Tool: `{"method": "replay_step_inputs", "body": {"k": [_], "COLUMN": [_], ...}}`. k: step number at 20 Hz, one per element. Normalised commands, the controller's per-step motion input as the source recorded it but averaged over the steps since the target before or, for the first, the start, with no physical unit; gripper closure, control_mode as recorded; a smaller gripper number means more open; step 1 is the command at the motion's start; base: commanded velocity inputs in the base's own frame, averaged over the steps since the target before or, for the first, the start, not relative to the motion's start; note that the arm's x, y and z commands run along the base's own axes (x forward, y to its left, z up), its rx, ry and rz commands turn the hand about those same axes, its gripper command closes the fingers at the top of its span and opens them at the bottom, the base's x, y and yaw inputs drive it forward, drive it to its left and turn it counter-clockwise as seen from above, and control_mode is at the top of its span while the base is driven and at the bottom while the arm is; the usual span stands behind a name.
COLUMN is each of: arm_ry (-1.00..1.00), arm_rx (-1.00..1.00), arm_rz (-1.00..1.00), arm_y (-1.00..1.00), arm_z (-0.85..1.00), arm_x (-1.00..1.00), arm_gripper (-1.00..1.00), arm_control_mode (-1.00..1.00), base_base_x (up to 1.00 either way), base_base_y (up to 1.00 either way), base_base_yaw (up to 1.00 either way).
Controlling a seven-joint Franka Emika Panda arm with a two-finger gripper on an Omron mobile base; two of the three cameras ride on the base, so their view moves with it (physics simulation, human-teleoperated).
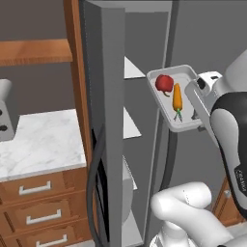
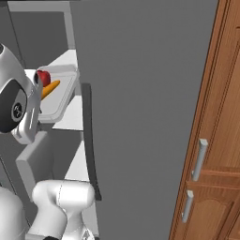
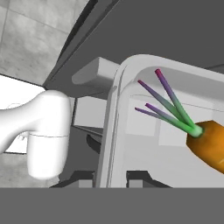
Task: Take the carrot and bell pepper out of the freezer and place them in the tupperware container on the counter. Then put the tupperware containing the vegetables back in the freezer.
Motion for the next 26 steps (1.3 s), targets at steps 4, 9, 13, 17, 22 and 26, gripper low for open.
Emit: {"method": "replay_step_inputs", "body": {"k": [4, 9, 13, 17, 22, 26], "arm_ry": [0.00, 0.00, 0.00, 0.00, 0.00, 0.00], "arm_rx": [0.00, 0.00, 0.00, 0.00, 0.00, 0.00], "arm_rz": [0.00, 0.00, 0.00, 0.00, 0.00, 0.00], "arm_y": [0.00, 0.00, 0.00, 0.00, 0.00, 0.00], "arm_z": [0.00, 0.00, 0.00, 0.00, 0.00, 0.00], "arm_x": [0.00, 0.00, 0.00, 0.00, 0.00, 0.00], "arm_gripper": [1.00, 1.00, 1.00, 1.00, 1.00, 1.00], "arm_control_mode": [1.00, 1.00, 1.00, 1.00, 1.00, 1.00], "base_base_x": [0.57, 0.12, 0.09, 0.15, 0.27, 0.07], "base_base_y": [0.29, 0.36, 0.50, 0.57, 0.24, 0.00], "base_base_yaw": [0.00, 0.00, 0.00, 0.00, 0.00, 0.00]}}
